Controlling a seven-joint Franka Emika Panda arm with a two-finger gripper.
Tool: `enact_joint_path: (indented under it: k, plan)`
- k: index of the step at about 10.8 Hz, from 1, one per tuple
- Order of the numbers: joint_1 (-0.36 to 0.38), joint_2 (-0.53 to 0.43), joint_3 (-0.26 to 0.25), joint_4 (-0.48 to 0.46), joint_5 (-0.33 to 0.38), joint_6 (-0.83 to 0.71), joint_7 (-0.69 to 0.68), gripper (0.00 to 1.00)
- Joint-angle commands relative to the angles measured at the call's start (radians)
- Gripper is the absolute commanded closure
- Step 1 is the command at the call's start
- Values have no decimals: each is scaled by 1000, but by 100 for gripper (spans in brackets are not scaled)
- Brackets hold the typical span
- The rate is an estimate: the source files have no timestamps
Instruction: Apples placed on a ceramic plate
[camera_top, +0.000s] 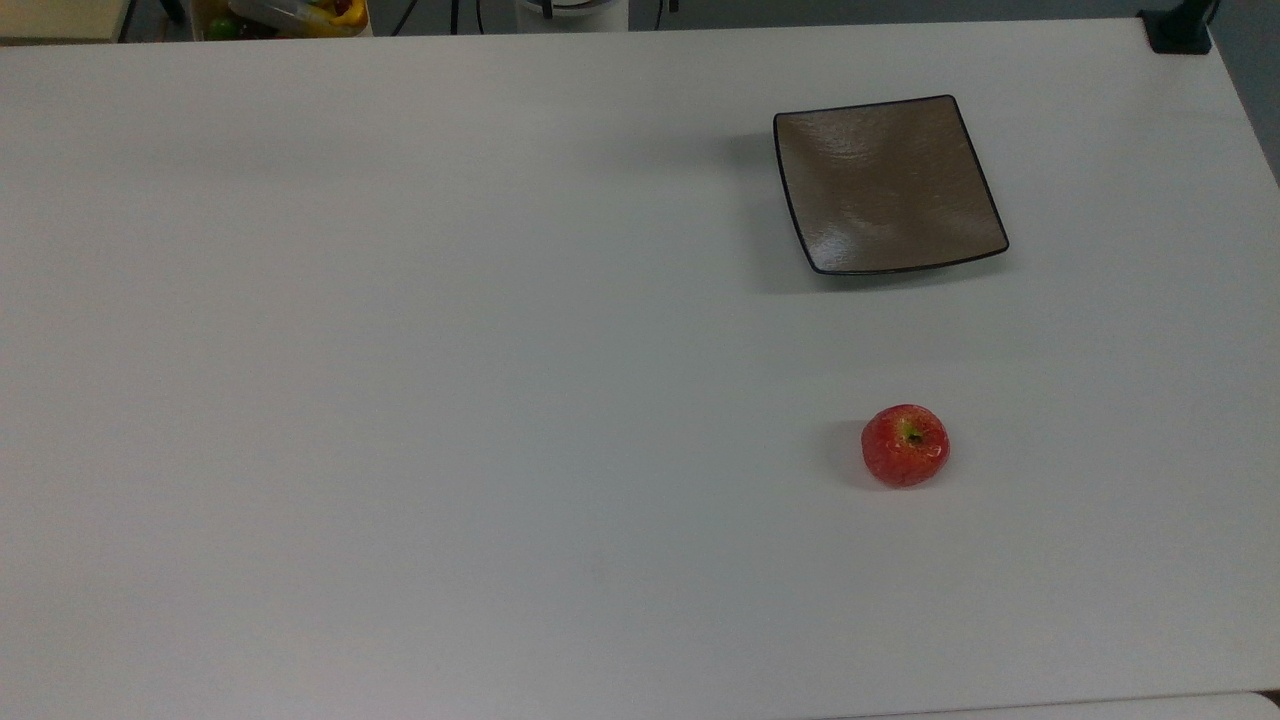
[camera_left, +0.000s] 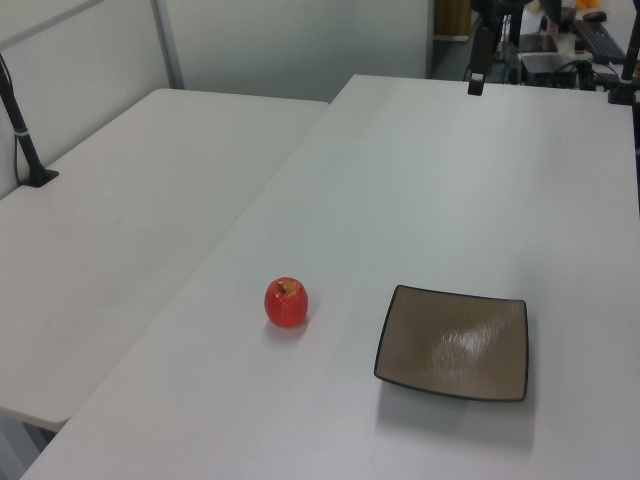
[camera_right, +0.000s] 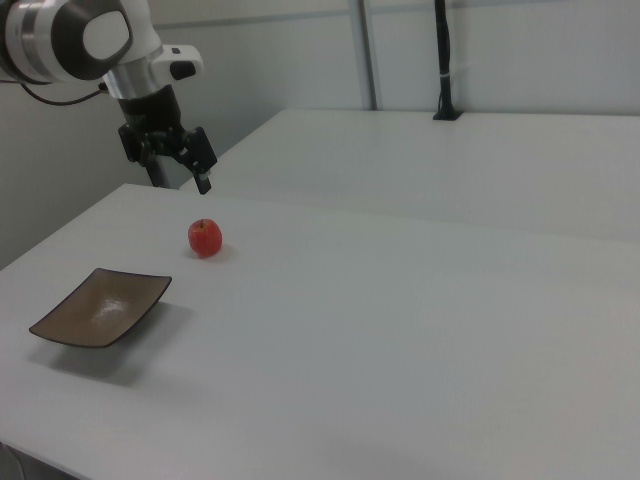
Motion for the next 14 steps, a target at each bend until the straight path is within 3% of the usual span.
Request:
enact_joint_path:
  k: [1, 10, 14]
  plan:
    - [15, 0, -17, -9, 20, 25, -24, 0]
    - [41, 10, -10, -6, 20, 21, -31, 0]
    - [104, 209, -8, 227, 10, 18, -17, 0]
